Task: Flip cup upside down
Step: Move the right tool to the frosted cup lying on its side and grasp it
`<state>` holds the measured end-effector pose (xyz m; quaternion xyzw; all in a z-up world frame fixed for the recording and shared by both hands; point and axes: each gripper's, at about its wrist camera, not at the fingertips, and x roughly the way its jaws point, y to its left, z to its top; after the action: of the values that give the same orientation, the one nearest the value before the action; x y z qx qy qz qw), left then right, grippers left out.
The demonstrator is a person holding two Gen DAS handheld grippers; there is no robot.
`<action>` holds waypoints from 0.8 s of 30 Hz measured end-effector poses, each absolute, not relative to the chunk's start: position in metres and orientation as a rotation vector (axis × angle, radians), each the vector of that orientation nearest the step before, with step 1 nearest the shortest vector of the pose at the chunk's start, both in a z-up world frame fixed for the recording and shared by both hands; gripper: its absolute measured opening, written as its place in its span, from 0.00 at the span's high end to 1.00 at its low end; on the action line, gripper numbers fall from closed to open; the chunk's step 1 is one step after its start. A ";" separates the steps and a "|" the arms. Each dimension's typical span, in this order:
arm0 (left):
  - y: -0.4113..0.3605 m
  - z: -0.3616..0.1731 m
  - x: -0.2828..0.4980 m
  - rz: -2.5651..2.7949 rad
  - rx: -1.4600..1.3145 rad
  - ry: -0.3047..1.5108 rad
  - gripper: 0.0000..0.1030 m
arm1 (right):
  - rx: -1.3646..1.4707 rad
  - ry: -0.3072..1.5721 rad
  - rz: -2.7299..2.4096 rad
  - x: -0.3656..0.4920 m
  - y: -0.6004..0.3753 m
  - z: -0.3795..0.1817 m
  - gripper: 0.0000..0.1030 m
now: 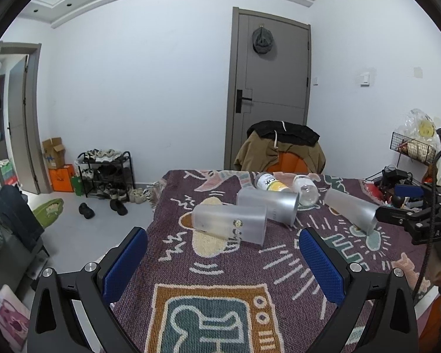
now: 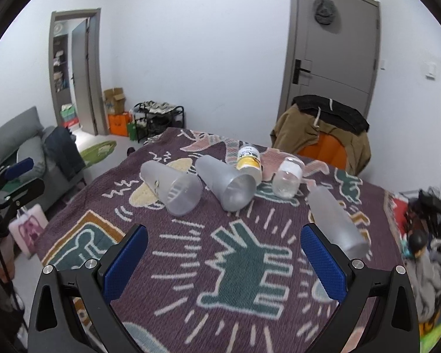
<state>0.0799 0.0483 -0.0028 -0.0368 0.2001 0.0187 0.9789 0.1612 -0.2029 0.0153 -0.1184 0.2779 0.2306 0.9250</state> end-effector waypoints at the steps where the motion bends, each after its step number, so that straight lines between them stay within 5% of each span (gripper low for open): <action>1: 0.049 -0.003 0.082 0.039 -0.075 0.404 0.00 | -0.262 0.575 0.478 0.168 -0.199 0.016 0.00; 18: 0.070 -0.010 0.128 0.069 -0.117 0.434 0.00 | -0.634 0.680 0.591 0.263 -0.124 -0.001 0.00; 24: 0.086 -0.025 0.141 0.102 -0.151 0.472 0.00 | -0.778 0.736 0.571 0.292 -0.103 -0.028 0.14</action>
<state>0.1407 0.0857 -0.0247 -0.0746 0.2334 0.0503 0.9682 0.2915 -0.1025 -0.0281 -0.3656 0.3460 0.2682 0.8214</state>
